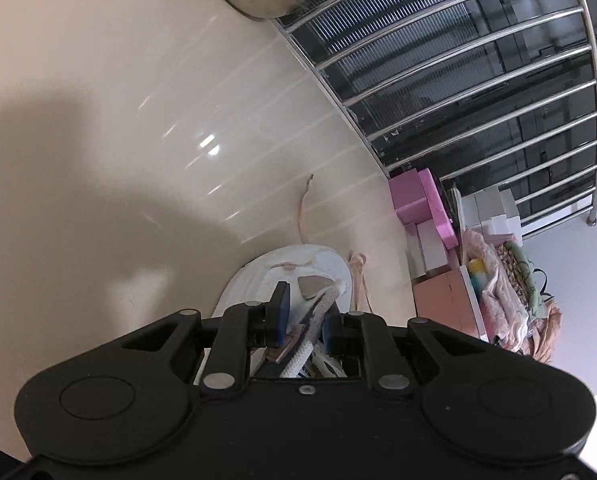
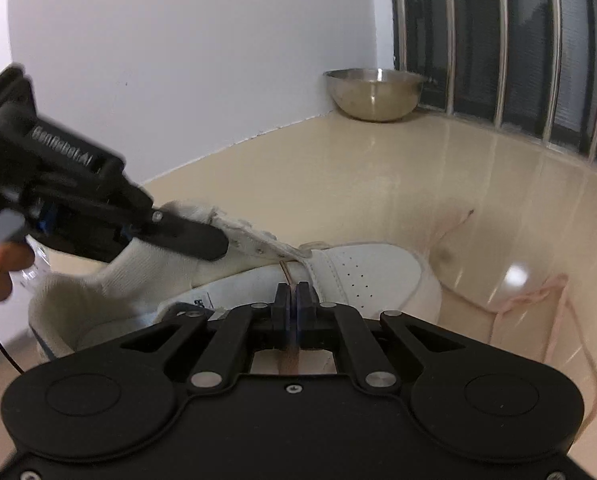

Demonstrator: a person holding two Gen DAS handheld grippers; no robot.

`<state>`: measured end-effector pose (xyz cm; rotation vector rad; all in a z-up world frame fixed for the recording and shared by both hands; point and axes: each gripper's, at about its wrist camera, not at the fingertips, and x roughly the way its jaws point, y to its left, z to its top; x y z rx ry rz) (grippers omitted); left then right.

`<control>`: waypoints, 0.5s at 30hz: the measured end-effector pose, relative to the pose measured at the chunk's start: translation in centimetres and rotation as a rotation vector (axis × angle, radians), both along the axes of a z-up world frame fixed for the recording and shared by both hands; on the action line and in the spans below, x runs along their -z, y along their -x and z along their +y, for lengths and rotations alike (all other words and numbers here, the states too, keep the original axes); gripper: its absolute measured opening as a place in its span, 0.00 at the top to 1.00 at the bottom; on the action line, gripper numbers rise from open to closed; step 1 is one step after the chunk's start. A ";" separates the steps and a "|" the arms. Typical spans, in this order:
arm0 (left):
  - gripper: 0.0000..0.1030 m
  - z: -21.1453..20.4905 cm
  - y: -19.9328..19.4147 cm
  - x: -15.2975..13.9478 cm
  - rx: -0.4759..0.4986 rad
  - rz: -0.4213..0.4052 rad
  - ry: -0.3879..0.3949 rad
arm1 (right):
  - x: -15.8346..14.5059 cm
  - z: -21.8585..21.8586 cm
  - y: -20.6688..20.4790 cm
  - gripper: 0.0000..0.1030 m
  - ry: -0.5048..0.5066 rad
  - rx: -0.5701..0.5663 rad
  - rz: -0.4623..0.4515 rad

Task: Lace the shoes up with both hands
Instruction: 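Push the lace tip into an eyelet with the right gripper while the left gripper holds the sneaker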

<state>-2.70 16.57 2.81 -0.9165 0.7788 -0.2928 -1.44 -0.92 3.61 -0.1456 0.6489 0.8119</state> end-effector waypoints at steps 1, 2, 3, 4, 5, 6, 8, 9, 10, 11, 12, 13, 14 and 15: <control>0.85 0.1 0.0 0.1 0.001 0.000 0.005 | -0.1 -0.2 -0.3 0.98 -0.016 0.001 0.021; 0.85 0.1 0.0 0.2 0.001 -0.001 0.010 | 0.0 -0.3 -0.4 0.98 -0.025 0.002 0.029; 0.85 0.2 0.0 0.2 0.000 -0.001 0.015 | 0.0 -0.4 -0.6 0.98 -0.035 0.003 0.038; 0.85 0.3 0.0 0.4 -0.002 0.000 0.025 | 0.2 -0.7 -0.8 0.98 -0.072 0.014 0.065; 0.85 0.3 0.0 0.5 -0.004 0.001 0.036 | 0.6 -1.3 -1.2 0.99 -0.127 0.030 0.104; 0.85 0.3 0.0 0.6 -0.003 -0.001 0.040 | 1.1 -1.9 -1.6 0.99 -0.181 0.043 0.139; 0.85 0.3 0.1 0.6 -0.002 -0.007 0.042 | 1.7 -2.5 -1.7 0.99 -0.231 0.055 0.165; 0.85 0.3 0.1 0.7 0.001 -0.010 0.044 | 1.8 -2.5 -1.7 0.99 -0.242 0.058 0.167; 0.85 0.4 0.1 0.8 0.002 -0.012 0.048 | 1.9 -2.6 -1.7 0.99 -0.251 0.062 0.168; 0.85 0.4 0.1 0.8 0.002 -0.013 0.053 | 1.7 -2.2 -1.6 0.98 -0.228 0.059 0.152; 0.85 0.5 0.1 0.9 0.002 -0.016 0.059 | 1.5 -1.9 -1.4 0.98 -0.205 0.057 0.135; 0.85 0.5 0.1 1.0 0.002 -0.019 0.064 | 1.4 -1.6 -1.2 0.98 -0.189 0.052 0.117; 0.85 0.6 0.2 1.1 0.001 -0.023 0.070 | 1.3 -1.3 -1.1 0.98 -0.172 0.046 0.098; 0.85 0.7 0.2 1.3 0.001 -0.026 0.077 | 1.2 -1.0 -0.9 0.97 -0.157 0.041 0.081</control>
